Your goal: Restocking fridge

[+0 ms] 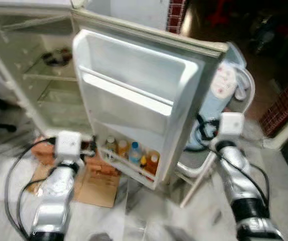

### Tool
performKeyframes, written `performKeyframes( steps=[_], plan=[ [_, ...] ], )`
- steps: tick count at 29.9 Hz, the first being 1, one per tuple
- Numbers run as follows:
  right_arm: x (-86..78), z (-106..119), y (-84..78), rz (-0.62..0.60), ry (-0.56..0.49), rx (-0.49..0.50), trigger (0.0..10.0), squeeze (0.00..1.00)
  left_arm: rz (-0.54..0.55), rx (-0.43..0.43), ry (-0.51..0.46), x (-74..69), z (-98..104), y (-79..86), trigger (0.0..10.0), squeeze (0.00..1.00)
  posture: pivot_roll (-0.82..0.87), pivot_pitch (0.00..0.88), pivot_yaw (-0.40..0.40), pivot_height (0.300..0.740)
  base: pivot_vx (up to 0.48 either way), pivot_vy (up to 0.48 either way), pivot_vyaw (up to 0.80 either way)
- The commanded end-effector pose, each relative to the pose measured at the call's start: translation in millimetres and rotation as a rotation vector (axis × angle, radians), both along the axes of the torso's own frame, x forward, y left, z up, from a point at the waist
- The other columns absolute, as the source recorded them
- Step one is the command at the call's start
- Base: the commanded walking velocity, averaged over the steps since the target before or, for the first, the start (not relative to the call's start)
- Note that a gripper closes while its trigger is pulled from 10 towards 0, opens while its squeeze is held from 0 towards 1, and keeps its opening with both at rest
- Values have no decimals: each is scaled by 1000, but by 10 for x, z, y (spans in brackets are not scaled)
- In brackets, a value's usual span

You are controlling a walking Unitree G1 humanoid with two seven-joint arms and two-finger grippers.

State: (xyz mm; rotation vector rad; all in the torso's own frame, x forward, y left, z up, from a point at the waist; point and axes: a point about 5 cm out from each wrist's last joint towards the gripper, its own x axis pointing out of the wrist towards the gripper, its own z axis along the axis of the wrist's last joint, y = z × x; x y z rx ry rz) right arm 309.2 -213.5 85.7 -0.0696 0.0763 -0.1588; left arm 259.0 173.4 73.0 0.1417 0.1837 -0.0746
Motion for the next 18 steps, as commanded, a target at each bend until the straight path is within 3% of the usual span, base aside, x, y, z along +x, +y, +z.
performKeyframes(
  steps=[1, 8, 11, 18],
  plan=[
    [55, 101, 85, 7, -46, -9, 10000, 0, 50, 25, 15, -23, -8, 150, 10000, 0, 122, 0, -56, 740, 0, 0, 0],
    [131, 193, 45, -32, -82, 9, 10000, 0, 76, 41, 22, -24, -13, 172, 10000, 0, 125, 0, -57, 740, 0, 0, 0],
    [240, 328, 86, -3, -128, 27, 10000, 0, 156, 41, 67, -36, -74, 267, 10000, 0, 128, 0, -56, 740, 0, 0, 0],
    [403, 484, 206, -5, -168, 42, 10000, 0, 166, 25, 165, -56, -171, 279, 10000, 0, 134, 0, -58, 740, 0, 0, 774]
  ],
)
